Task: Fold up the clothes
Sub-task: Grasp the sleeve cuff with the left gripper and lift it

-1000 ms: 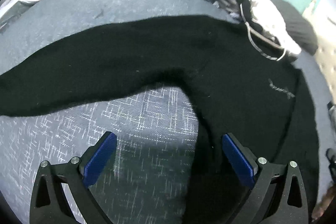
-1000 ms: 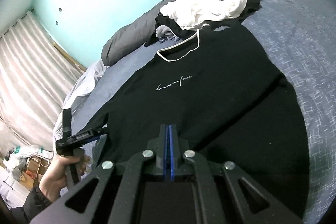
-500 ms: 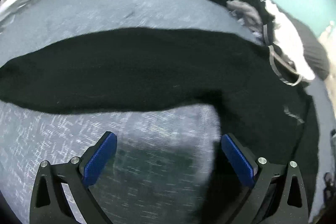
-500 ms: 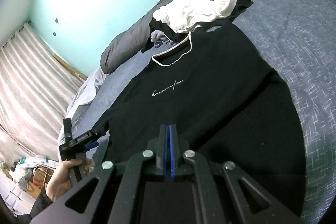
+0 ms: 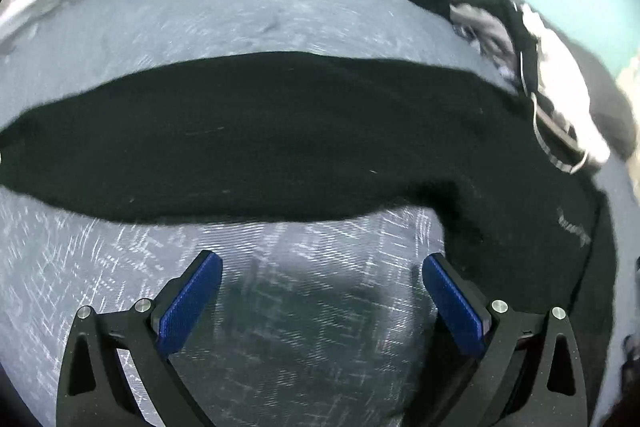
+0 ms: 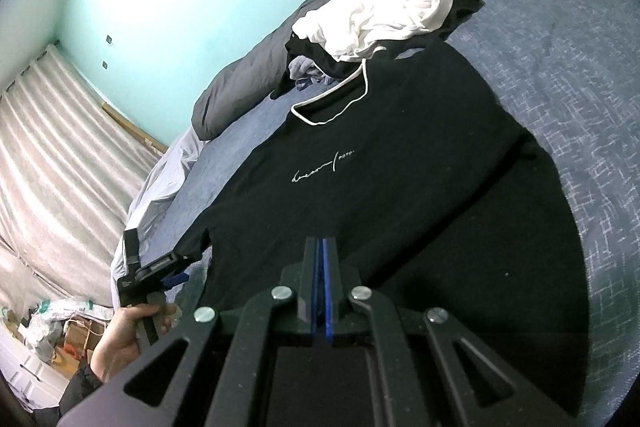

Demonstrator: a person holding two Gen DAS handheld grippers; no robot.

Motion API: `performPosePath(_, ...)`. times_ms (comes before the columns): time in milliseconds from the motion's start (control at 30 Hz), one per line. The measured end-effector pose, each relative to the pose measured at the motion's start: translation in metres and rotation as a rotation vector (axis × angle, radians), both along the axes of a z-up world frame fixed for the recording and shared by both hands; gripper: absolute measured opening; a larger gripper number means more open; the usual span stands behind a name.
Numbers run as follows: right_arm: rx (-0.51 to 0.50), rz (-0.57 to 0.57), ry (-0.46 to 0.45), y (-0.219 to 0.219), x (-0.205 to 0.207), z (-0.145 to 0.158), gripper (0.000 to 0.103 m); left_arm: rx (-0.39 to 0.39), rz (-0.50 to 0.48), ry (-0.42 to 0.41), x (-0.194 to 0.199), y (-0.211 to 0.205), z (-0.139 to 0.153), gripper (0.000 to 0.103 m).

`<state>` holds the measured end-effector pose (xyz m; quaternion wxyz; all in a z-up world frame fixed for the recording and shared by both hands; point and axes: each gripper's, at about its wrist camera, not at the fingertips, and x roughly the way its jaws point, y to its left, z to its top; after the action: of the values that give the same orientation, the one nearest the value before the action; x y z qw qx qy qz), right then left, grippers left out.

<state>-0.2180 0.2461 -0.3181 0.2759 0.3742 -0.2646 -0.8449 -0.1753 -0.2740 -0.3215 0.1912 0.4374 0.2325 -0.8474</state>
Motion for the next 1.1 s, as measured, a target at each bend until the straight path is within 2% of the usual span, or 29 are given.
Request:
performPosePath(233,-0.018,-0.004,0.012,-0.001,0.000,0.003,0.001,0.110,0.063,0.057,0.043,-0.029,0.003,0.103)
performPosePath(400,-0.028,0.010,0.021,-0.007,0.002,0.005,0.001,0.119,0.117,0.048,0.069,-0.057,0.015,0.103)
performPosePath(600,-0.045,0.009,0.030,-0.006,0.002,0.009,0.001,0.074,0.208,0.027,0.106,-0.106,0.030,0.103)
performPosePath(767,-0.048,0.011,0.032,-0.007,0.002,0.011,0.002,0.091,0.286,0.037,0.130,-0.148,0.032,0.102)
performPosePath(933,-0.042,0.020,0.033,-0.009,0.003,0.011,0.002,0.067,0.341,0.013,0.137,-0.185,0.032,0.102)
performPosePath(1100,-0.033,0.035,0.028,-0.016,0.003,0.009,0.002,0.094,0.387,0.008,0.142,-0.211,0.026,0.102)
